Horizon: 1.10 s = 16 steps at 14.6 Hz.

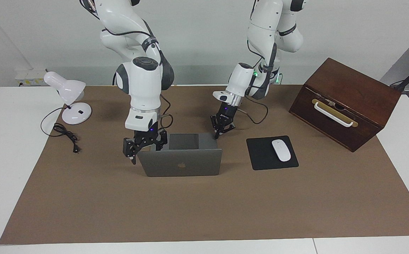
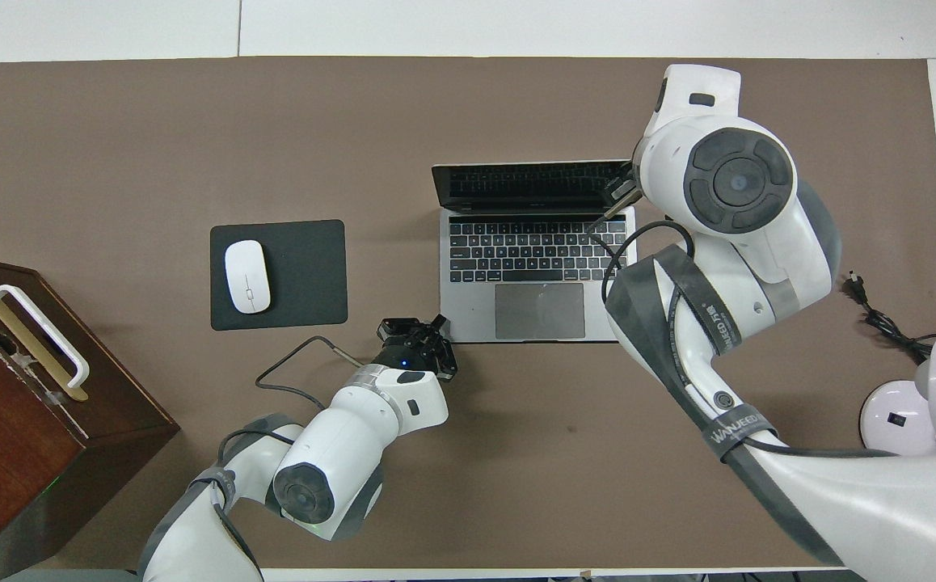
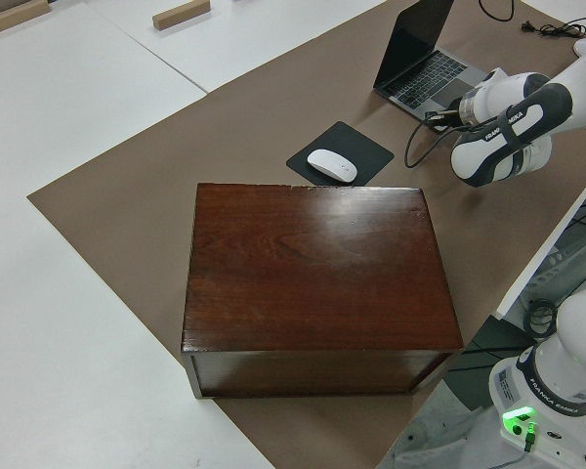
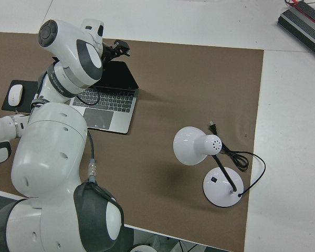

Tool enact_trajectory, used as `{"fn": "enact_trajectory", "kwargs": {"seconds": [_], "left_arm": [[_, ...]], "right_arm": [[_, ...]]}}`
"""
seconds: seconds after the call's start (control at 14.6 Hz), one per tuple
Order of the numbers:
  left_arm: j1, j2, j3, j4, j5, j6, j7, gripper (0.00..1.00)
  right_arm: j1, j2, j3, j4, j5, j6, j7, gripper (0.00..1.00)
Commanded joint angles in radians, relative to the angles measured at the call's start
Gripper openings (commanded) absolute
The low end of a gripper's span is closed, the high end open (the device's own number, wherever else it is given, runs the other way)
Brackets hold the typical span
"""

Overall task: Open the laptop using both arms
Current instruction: 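Lift the laptop lid upward and away with the right gripper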

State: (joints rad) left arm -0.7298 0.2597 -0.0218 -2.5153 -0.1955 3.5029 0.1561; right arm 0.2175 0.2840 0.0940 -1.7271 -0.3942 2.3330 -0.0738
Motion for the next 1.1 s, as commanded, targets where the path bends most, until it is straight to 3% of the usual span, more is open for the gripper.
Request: {"fn": "enact_trajectory", "kwargs": {"seconds": [0.0,0.41,1.03], "left_arm": [[-0.043,0.073,-0.001,0.021,0.007,0.004,-0.012,0.0],[-0.043,0.075,-0.001,0.023,0.007,0.004,-0.012,0.0],[-0.042,0.075,-0.001,0.023,0.007,0.004,-0.012,0.0]], "right_arm": [[-0.009,0.023,0.01,0.046,0.032,-0.006,-0.026,1.0],[-0.009,-0.005,0.047,0.152,0.092,-0.227,-0.027,1.0],[-0.012,-0.112,0.052,0.167,0.213,-0.509,-0.018,1.0]]}}
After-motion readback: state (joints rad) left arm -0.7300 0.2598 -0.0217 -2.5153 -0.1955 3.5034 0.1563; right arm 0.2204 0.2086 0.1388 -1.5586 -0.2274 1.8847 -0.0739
